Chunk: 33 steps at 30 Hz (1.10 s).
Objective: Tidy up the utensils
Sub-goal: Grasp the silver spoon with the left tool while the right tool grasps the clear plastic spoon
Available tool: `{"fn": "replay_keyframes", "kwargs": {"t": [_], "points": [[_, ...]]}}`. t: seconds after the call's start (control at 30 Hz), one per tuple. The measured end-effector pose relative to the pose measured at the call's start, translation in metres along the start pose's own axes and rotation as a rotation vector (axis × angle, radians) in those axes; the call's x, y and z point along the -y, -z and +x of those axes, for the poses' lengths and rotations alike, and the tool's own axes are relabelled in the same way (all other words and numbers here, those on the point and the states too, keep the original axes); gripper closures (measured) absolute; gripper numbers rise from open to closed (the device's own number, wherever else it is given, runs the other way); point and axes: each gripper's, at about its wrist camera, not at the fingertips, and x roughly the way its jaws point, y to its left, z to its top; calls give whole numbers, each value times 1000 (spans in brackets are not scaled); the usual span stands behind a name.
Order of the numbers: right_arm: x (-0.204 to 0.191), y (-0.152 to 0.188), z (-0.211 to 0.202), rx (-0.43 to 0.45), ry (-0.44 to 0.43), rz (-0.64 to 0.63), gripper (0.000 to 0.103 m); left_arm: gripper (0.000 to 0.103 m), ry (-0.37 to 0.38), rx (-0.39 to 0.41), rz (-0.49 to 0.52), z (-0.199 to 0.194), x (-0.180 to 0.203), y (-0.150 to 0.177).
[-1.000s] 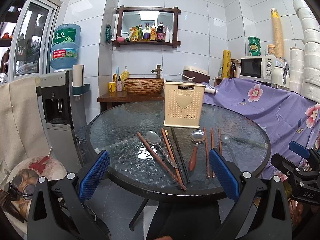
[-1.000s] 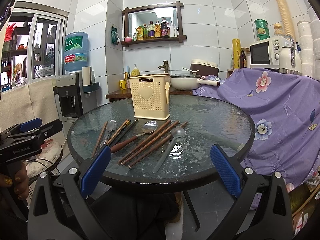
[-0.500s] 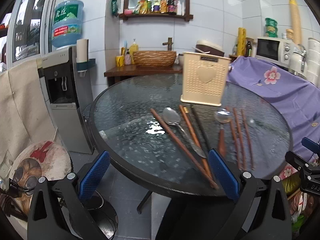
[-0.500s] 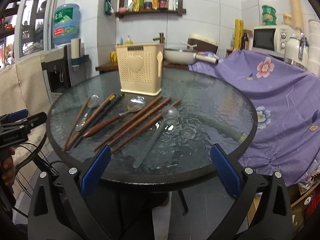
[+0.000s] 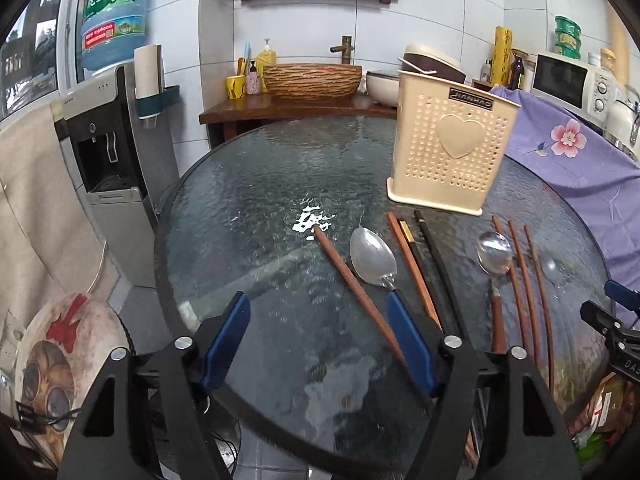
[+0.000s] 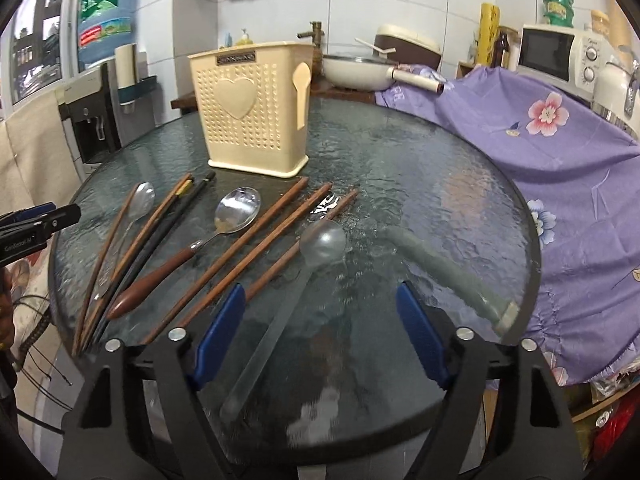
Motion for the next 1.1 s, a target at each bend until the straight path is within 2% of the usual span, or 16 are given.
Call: {"fn": "replay_keyframes", "kwargs": {"t": [0.1,0.23,0.47,0.83,0.93,1.1], "points": [[2,-8,19,-54,-13,40,34,39,9,-27,-9,11,-1,-5],[2,-14,34,-83,15,34,42,42,2,-50,-3,21,0,-8],[6,-24,56,-133,12,48,46,43,11,-58,0,32,2,-20],[8,-32,69,-150,23,54,57,43,15,-77,76,53,29,-32],[7,-35,73,-150,20,54,61,43,22,-86,72,56,31,-33],[7,-40,77,-155,17,46,61,43,17,-95,65,59,29,-33]]}}
